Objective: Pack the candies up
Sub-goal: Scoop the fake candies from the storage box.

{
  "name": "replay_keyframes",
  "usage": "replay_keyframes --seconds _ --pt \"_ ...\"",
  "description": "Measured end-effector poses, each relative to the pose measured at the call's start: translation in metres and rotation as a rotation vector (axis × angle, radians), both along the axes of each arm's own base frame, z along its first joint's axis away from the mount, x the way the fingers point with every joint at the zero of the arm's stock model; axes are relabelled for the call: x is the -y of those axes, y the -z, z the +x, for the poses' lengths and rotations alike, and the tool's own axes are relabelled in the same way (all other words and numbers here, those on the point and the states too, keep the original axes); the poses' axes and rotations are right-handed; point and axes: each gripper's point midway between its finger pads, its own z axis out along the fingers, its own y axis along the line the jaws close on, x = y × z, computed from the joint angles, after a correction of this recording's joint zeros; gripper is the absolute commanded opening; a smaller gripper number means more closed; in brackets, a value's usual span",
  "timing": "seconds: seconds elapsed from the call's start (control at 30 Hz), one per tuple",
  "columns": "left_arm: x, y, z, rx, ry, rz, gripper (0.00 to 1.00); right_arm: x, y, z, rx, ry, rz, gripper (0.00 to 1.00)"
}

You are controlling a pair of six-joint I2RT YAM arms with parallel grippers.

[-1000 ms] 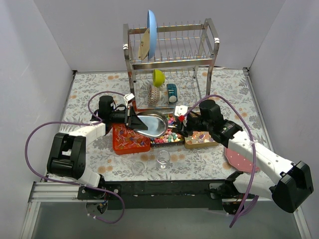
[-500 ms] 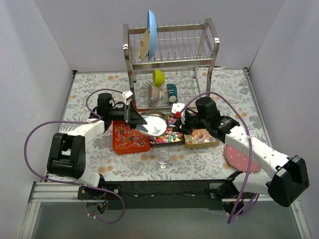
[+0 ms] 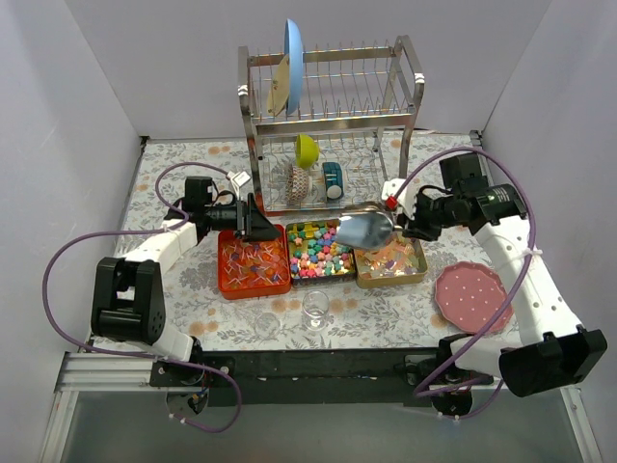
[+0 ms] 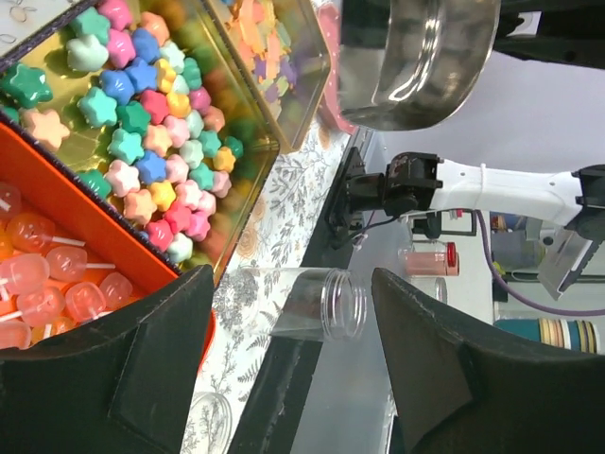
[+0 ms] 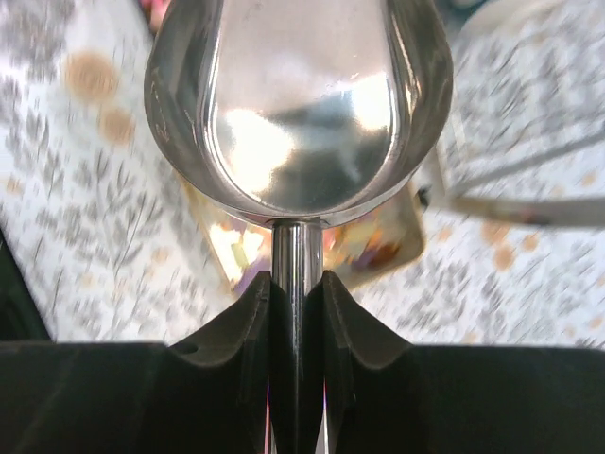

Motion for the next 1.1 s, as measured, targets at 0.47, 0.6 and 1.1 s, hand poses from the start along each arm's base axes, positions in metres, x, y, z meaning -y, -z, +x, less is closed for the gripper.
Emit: replay_keyframes --seconds 0.47,0.6,1.1 --pt "-0.023 0.053 0.015 -0.022 -0.124 0.275 0.64 0.098 0.044 -0.012 -0.157 0.062 -0.353 0.01" --pt "-0.026 0.057 0.016 -0.020 -0.135 0.293 0.64 0.111 0.048 -0.009 -0.165 0.076 -0.399 0.01" --pt "-0.031 0.066 0.021 -0.040 -0.181 0.338 0.64 0.134 0.083 0.002 -0.320 0.144 -0.515 0.01"
